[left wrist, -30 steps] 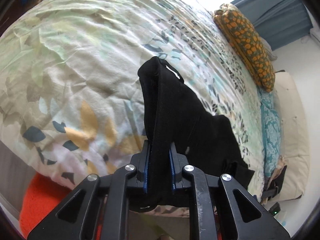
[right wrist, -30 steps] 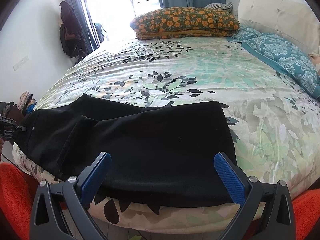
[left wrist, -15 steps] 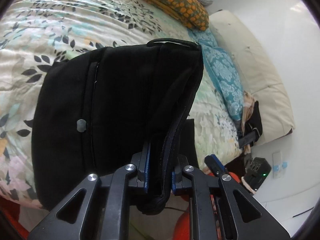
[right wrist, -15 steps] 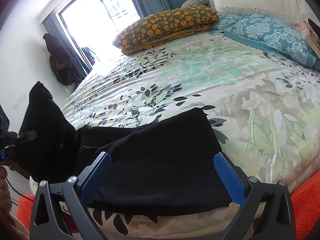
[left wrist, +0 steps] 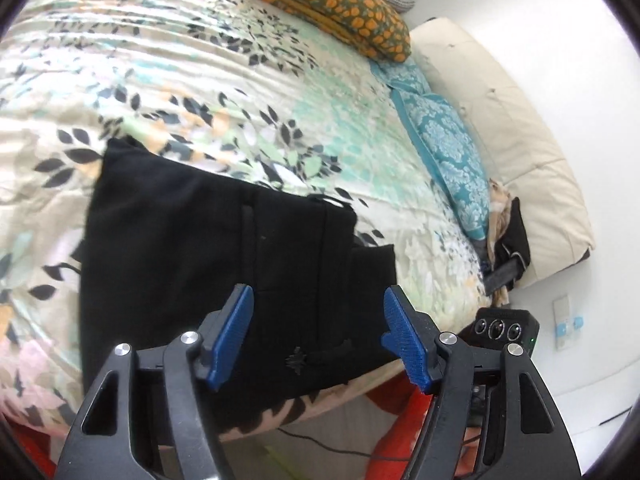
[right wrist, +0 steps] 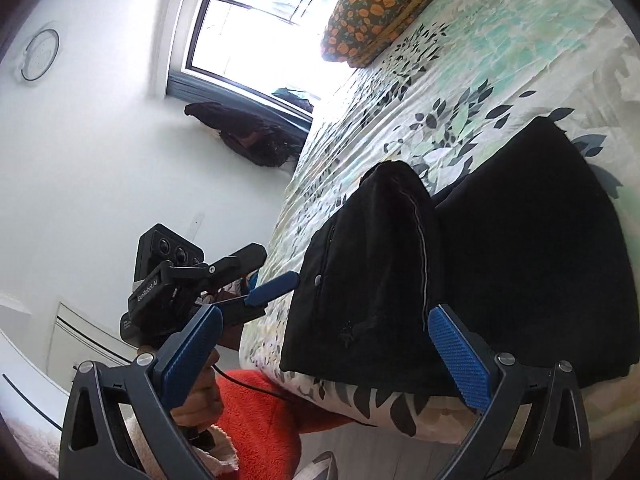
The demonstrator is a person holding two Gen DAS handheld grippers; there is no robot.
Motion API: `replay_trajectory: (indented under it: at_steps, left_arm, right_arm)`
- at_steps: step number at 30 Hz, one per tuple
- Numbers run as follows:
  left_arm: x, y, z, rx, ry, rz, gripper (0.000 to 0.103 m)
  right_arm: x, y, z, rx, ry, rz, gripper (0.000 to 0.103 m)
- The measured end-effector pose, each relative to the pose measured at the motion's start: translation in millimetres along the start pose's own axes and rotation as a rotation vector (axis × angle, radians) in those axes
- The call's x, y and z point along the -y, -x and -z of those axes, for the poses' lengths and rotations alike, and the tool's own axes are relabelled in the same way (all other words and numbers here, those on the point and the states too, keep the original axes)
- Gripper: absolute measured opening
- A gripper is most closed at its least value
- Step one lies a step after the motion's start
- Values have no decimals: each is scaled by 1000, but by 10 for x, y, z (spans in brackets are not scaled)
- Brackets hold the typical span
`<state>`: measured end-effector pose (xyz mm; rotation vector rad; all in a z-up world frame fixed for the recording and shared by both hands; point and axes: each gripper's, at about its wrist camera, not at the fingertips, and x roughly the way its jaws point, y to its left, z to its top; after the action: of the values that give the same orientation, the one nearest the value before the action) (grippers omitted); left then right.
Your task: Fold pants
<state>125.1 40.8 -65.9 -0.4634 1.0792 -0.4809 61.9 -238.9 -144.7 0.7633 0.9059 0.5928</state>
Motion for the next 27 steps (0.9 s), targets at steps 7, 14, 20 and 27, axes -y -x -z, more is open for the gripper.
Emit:
replay_trajectory:
  at_steps: [7,14,20,27]
  left_arm:
    - [-997,296,378,86,138,-271,70]
    - [-1204,132,566,74,175,-336,70]
    - [-1171,108,536,90,146,-371,70]
    - [-1051,238,489,159,120,-358,70]
  right_arm:
    - [-28,-567,50,-132,112,254,102]
    - [-97,-788,-36,-205,79,161,80]
    - [-245,-597,-159,-159,88,176,20]
    - [-797,-26,-402,-32,180,57,18]
